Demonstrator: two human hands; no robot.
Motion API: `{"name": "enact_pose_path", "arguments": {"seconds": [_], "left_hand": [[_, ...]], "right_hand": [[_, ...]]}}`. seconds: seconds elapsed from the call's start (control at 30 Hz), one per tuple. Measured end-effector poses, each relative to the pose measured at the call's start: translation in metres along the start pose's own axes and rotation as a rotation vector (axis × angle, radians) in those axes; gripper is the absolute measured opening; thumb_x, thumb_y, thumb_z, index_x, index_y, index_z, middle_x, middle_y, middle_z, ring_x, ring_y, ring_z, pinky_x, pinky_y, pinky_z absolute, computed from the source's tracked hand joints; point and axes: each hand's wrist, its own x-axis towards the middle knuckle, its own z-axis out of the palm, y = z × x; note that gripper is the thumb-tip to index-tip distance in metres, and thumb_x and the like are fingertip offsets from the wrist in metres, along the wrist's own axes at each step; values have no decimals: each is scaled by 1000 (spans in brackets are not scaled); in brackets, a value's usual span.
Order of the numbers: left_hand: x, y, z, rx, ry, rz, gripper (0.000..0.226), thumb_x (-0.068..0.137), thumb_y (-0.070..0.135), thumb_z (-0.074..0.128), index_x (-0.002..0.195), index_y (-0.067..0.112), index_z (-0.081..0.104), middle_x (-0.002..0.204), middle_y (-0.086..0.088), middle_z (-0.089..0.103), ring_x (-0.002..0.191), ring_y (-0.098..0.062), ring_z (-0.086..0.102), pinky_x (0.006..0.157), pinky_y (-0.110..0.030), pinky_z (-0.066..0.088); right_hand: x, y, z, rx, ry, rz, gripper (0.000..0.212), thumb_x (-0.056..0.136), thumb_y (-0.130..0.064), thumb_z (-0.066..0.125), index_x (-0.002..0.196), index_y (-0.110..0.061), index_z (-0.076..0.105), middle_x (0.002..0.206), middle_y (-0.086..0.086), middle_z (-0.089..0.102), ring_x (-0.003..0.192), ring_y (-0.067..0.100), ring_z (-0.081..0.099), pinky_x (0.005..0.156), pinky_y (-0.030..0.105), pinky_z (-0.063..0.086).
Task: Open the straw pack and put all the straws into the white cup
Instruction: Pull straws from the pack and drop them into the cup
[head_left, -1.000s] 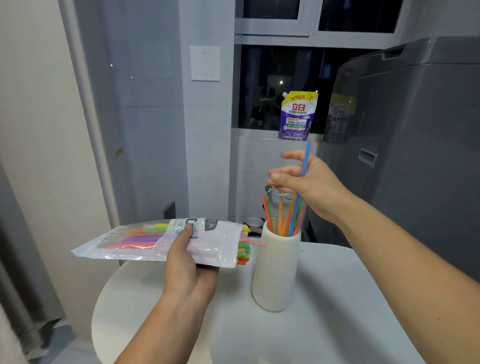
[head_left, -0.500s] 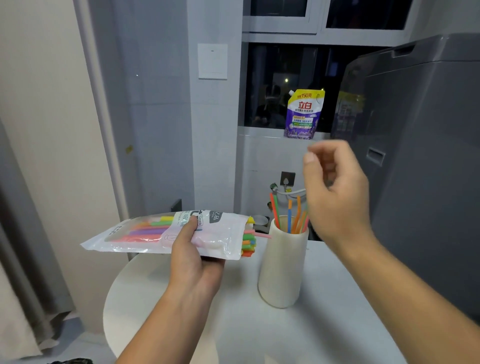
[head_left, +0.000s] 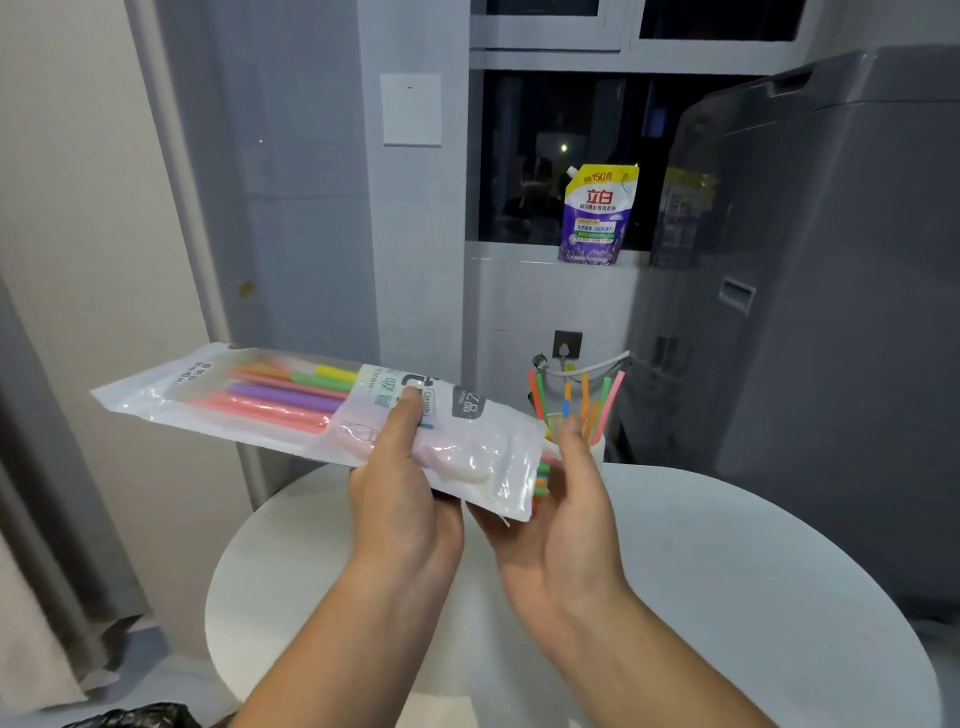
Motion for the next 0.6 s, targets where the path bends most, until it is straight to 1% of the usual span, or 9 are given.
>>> {"name": "enact_pose_path", "arguments": {"seconds": [0.07,0.13,0.2,0.3,0.37,0.43,0.53,0.57,0.6], "left_hand": [[-4,-9,-1,34,35,8,25,93,18,71,118,13,71,114,-10,78,101,-25,77,92,-47,60],[-4,-14,-2,51,64,24,21,92,17,72,113,14,72,108,-7,80,94,-22,78,86,-44,63],[-1,-15,-5,67,70,36,17,92,17,72,109,15,73,102,-4,81,89,-18,79,80,-39,63],[2,-16,-9,77,72,26,13,93,18,72,105,17,74,97,-1,82,84,-16,79,71,-33,63],[3,-16,-10,69,82,26,11,93,16,71,103,18,74,96,0,81,82,-15,79,69,-33,64],[6,-13,-10,51,93,32,12,93,16,71,105,20,73,98,1,81,85,-15,78,75,-36,64],[11,-6,-12,21,99,35,19,94,17,71,112,20,71,110,-1,80,95,-16,78,87,-42,63],[12,-4,-13,6,99,35,24,95,17,70,118,19,70,115,-2,79,99,-18,77,91,-44,61],[13,-2,-13,-8,98,34,30,95,17,69,125,19,67,120,-3,77,104,-19,76,94,-47,60]], "right_hand": [[3,2,2,17,32,0,47,97,-45,61,123,-7,72,118,18,75,113,35,70,107,52,49],[7,4,1,-10,81,-9,36,101,-35,58,121,-9,73,114,15,77,109,33,72,102,51,53],[10,4,-1,-86,111,-28,29,105,-25,52,115,-10,75,105,11,80,101,29,76,92,44,59],[13,4,-5,-184,113,-42,36,110,-24,42,103,-13,76,93,5,82,86,19,78,77,33,61],[16,3,-7,-232,124,-59,39,111,-25,39,103,-12,74,93,5,82,84,18,78,77,33,60],[19,2,-10,-246,142,-81,38,111,-26,39,107,-9,73,94,8,81,85,20,77,79,34,61],[24,-2,-14,-212,133,-111,38,112,-21,36,108,-3,69,85,9,80,76,17,77,70,28,62],[24,-4,-15,-191,121,-123,37,111,-19,36,111,0,68,90,11,80,80,19,78,74,30,63],[24,-5,-16,-166,110,-136,35,110,-20,39,116,0,67,100,13,79,89,22,78,83,34,62]]}}
